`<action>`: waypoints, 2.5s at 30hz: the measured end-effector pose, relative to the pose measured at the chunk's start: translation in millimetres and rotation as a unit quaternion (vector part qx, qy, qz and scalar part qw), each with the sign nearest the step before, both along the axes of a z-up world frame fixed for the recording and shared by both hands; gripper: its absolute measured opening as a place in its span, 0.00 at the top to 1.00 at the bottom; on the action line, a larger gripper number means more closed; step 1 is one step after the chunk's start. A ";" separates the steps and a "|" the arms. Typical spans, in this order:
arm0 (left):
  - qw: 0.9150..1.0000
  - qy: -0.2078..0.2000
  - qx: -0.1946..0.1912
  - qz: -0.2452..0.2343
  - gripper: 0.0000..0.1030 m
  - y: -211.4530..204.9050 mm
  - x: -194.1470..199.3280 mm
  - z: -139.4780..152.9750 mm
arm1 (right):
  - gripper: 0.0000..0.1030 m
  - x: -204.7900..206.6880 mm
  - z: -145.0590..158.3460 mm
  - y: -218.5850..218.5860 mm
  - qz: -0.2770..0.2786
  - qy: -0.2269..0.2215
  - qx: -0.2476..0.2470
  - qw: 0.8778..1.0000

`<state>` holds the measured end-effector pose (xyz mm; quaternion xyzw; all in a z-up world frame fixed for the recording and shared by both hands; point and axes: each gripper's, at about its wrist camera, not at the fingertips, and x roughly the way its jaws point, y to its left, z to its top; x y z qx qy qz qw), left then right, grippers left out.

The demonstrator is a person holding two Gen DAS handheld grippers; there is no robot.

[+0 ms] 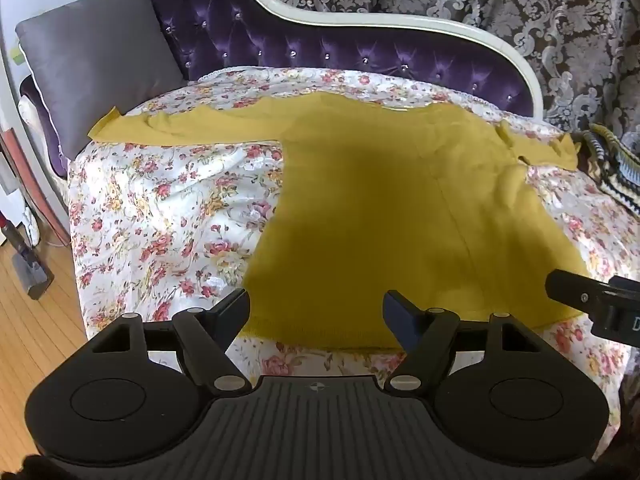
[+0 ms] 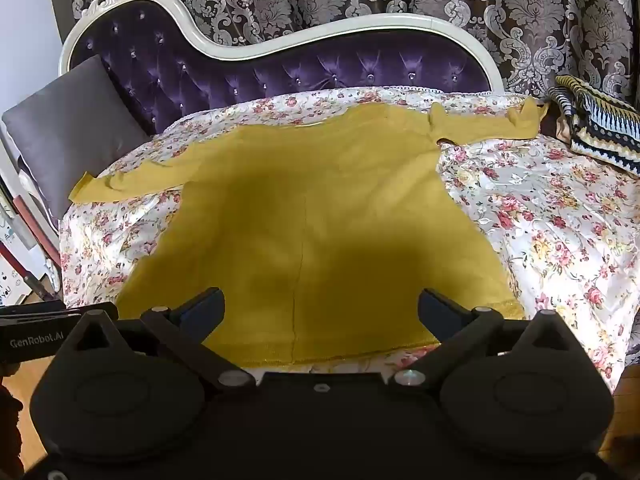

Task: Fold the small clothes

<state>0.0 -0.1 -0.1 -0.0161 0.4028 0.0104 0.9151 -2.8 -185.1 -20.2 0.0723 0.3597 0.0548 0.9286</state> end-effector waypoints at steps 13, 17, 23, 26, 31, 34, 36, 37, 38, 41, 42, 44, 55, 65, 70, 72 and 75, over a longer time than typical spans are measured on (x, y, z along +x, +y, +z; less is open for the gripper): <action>1.000 0.012 0.004 -0.004 0.30 -9.0 -2.4 -8.4 | 0.01 -0.9 -3.4 2.7 -0.002 0.007 0.006 1.000; 1.000 0.017 0.003 -0.010 0.30 -5.5 -1.0 -6.8 | 0.01 2.6 -1.5 -0.5 -0.003 0.014 0.008 1.000; 1.000 0.026 0.003 -0.015 0.30 -7.3 -0.6 -8.1 | 0.01 2.3 -3.6 0.3 -0.004 0.016 0.008 1.000; 0.999 0.031 0.003 -0.016 0.30 -8.7 0.1 -8.9 | 0.01 2.5 -3.7 0.2 -0.004 0.016 0.006 1.000; 0.999 0.038 0.005 -0.016 0.30 -9.7 0.6 -10.4 | 0.01 3.0 -5.2 0.7 -0.005 0.021 0.008 1.000; 0.999 0.037 0.006 -0.015 0.30 -9.2 0.0 -10.9 | 0.01 3.9 -5.6 1.9 -0.005 0.024 0.009 1.000; 0.999 0.037 0.007 -0.015 0.30 -9.0 -0.3 -10.9 | 0.01 3.5 -6.0 2.2 -0.005 0.025 0.008 1.000; 0.999 0.037 0.006 -0.015 0.30 -8.7 0.1 -10.8 | 0.01 4.7 -5.7 2.0 -0.005 0.025 0.008 1.000; 0.999 0.038 0.006 -0.015 0.30 -8.3 0.3 -10.9 | 0.01 4.5 -5.7 2.2 -0.005 0.025 0.007 1.000; 0.999 0.036 0.006 -0.015 0.30 -7.7 0.0 -10.9 | 0.01 4.8 -5.4 2.3 -0.005 0.026 0.007 1.000; 0.999 0.036 0.005 -0.015 0.30 -6.5 0.9 -10.7 | 0.01 4.6 -5.5 2.3 -0.005 0.026 0.007 1.000; 0.999 0.036 0.005 -0.015 0.30 -6.6 0.8 -10.4 | 0.01 4.6 -5.4 2.4 -0.005 0.026 0.006 1.000; 0.999 0.036 0.005 -0.015 0.30 -7.3 1.0 -10.4 | 0.01 5.8 -6.1 3.8 -0.003 0.028 0.008 1.000; 0.999 0.038 0.004 -0.016 0.30 -6.6 2.0 -11.7 | 0.01 7.1 -6.1 5.1 -0.002 0.028 0.009 1.000; 0.999 0.040 0.003 -0.017 0.30 -6.0 3.2 -12.5 | 0.01 7.7 -6.1 4.8 0.000 0.027 0.010 1.000; 0.999 0.039 0.003 -0.016 0.30 -6.0 3.4 -12.6 | 0.01 8.0 -6.1 4.4 0.000 0.028 0.010 1.000; 0.999 0.039 0.002 -0.014 0.30 -4.8 3.9 -13.1 | 0.01 7.9 -6.6 4.2 -0.001 0.028 0.010 1.000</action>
